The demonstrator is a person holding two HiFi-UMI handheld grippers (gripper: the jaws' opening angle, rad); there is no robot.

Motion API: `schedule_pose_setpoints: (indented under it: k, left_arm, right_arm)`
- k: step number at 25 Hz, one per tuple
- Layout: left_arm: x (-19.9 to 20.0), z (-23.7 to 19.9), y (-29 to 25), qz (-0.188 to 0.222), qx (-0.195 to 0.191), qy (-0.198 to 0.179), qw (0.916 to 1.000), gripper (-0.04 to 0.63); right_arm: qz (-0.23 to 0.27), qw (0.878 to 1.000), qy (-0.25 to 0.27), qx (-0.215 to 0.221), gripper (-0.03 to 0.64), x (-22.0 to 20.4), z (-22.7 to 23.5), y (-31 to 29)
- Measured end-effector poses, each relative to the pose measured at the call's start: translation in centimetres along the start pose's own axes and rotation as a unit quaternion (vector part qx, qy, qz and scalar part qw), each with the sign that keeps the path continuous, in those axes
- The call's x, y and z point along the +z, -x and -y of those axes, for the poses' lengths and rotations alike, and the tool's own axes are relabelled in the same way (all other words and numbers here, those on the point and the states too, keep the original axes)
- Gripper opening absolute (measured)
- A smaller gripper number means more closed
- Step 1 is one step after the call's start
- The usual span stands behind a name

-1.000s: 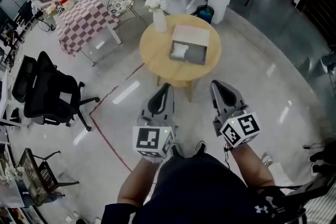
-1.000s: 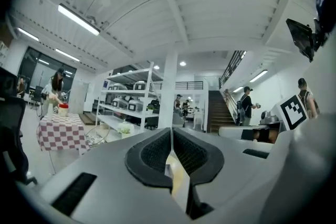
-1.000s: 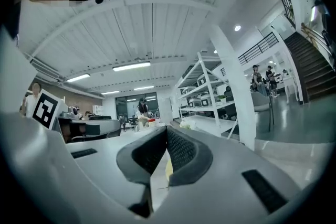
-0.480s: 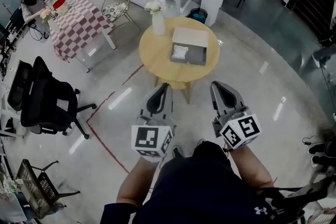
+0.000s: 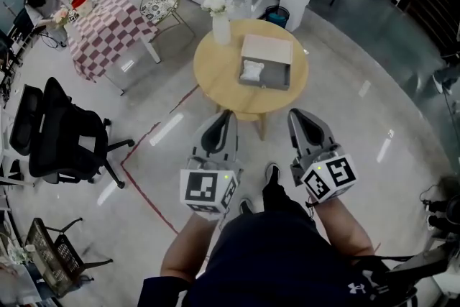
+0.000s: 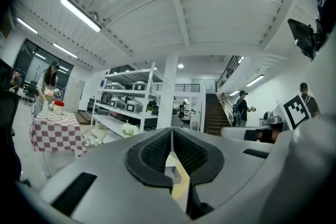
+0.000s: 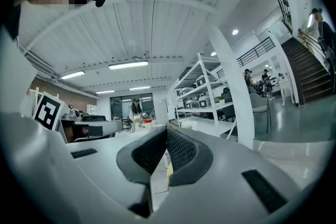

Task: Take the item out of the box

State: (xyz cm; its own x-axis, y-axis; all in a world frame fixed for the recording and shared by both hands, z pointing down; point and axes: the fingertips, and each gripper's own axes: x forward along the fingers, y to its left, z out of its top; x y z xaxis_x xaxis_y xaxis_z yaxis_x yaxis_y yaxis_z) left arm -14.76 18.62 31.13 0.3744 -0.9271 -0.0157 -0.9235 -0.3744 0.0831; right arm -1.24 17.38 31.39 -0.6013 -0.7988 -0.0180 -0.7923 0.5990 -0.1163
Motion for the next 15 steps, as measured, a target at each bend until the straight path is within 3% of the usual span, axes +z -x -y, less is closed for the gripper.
schedule_pose_setpoints:
  k: [15]
  left_arm:
    - [0.9, -2.9, -11.4, -0.003, 0.036, -0.013, 0.9993, 0.029]
  right_arm:
    - [-0.002, 0.999, -0.016, 0.029, 0.008, 0.6, 8.6, -8.9]
